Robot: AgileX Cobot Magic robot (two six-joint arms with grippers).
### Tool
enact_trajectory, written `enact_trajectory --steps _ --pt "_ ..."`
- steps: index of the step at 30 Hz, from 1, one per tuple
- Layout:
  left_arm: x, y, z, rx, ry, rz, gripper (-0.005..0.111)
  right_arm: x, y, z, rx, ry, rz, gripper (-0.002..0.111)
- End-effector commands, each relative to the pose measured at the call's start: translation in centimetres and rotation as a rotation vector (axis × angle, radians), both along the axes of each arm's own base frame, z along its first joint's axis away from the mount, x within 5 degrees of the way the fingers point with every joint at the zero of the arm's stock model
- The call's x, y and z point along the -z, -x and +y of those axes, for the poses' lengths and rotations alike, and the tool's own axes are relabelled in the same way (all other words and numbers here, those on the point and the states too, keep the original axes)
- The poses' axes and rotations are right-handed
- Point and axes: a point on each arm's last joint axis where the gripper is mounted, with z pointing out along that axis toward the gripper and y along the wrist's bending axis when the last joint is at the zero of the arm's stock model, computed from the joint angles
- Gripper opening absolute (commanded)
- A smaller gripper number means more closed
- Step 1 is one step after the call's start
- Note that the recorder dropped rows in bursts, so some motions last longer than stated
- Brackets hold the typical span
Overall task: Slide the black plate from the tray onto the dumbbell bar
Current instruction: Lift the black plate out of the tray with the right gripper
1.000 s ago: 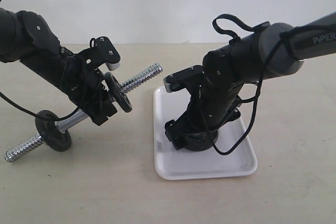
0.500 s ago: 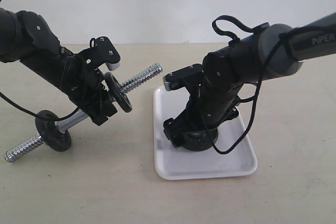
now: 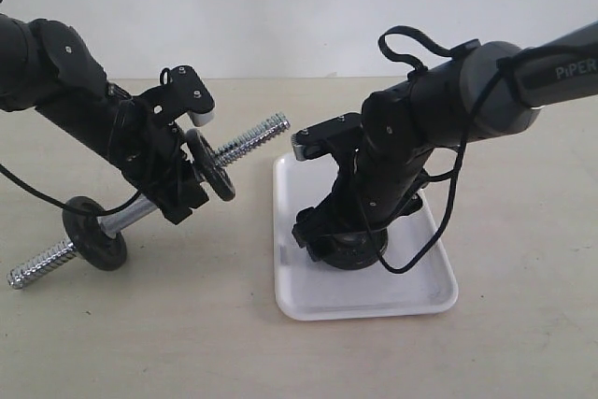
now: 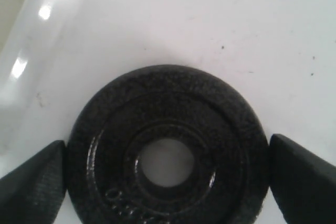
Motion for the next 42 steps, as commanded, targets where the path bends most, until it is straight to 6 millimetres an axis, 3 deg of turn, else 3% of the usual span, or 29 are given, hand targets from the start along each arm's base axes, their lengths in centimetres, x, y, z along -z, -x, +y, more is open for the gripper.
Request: enact_trajectory --steps 1,13,25,42 --pt "-2.8 -0.3 -0.2 -0.036 0.054 -0.080 0.004 1.5 1.0 -0.7 0.001 0.072 0.105 0.000" --pt "-2.8 -0.2 -0.2 -0.034 0.054 -0.075 0.004 1.0 1.2 -0.8 0.002 0.083 0.121 0.000" --pt "-2.8 -0.2 -0.2 -0.034 0.054 -0.075 0.004 -2.8 1.3 -0.9 -0.014 0.034 0.039 0.000" --pt "-2.8 -0.2 -0.2 -0.034 0.054 -0.075 0.004 -3.3 1.3 -0.9 -0.038 0.032 0.022 0.000"
